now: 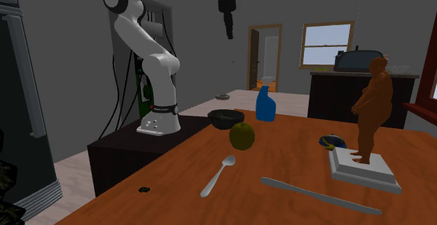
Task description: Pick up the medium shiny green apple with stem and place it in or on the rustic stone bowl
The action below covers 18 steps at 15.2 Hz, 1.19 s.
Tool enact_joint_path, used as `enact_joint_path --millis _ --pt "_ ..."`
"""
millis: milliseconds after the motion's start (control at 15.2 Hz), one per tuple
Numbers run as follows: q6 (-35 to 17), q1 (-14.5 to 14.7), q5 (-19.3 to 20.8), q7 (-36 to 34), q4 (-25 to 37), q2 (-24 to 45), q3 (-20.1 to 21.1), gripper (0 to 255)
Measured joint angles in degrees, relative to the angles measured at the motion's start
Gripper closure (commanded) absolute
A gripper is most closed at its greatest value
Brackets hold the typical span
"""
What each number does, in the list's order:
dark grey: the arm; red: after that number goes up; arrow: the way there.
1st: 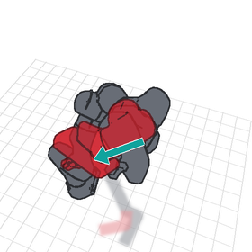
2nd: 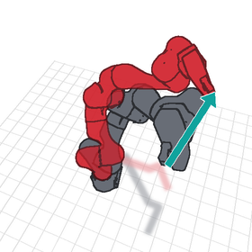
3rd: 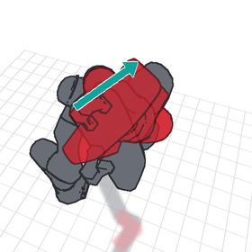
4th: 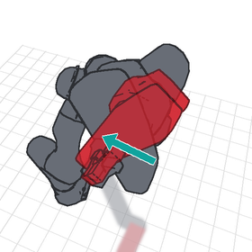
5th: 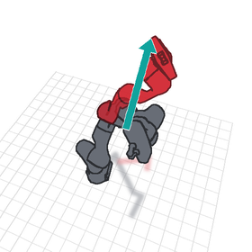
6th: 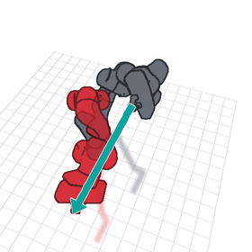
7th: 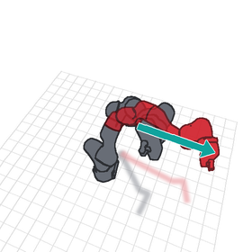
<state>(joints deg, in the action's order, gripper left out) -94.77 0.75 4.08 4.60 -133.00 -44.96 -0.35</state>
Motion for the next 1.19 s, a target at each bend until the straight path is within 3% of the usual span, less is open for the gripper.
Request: enact_joint_path --millis 330,726,1188 --pt "-4.85 -0.67 1.25 2.49 -4.08 0.39 -2.66 0" --pt "-16.55 -2.28 3.87 7.14 -13.78 1.57 -8.08 0" --pt "-30.6 -3.92 6.44 13.27 -19.38 9.02 -15.29 0"
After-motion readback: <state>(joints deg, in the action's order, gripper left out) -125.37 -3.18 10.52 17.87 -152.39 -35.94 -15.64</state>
